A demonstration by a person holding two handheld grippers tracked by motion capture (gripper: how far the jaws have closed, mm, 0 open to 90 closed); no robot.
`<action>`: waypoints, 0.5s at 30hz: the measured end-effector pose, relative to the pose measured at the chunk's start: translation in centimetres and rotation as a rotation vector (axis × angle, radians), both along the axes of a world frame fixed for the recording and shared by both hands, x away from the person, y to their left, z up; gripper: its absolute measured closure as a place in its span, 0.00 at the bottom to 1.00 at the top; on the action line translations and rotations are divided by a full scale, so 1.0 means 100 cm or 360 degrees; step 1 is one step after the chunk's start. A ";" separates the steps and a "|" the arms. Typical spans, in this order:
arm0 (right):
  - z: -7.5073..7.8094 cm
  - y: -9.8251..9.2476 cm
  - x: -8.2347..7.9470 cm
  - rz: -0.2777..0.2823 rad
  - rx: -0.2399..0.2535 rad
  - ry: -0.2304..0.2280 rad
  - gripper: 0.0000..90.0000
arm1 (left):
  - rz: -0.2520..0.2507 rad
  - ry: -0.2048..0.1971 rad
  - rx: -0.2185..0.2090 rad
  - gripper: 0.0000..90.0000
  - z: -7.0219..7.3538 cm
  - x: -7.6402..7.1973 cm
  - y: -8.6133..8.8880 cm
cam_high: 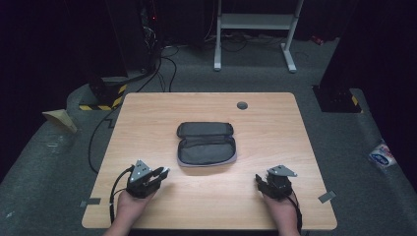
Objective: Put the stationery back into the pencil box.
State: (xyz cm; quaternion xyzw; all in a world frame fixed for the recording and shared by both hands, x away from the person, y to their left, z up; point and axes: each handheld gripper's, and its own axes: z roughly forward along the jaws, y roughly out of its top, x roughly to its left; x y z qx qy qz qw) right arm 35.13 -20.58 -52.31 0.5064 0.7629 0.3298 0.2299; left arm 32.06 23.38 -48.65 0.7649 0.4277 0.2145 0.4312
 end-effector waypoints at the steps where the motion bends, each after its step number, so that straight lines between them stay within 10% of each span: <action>1: 0.000 0.000 0.000 0.0000 0.0000 0.0000 0.51 | -0.0003 -0.0008 0.0001 0.81 0.001 0.001 0.000; 15: 0.000 0.000 -0.001 0.0001 0.0000 0.0001 0.51 | -0.0020 -0.0033 -0.0008 0.81 0.013 0.004 -0.008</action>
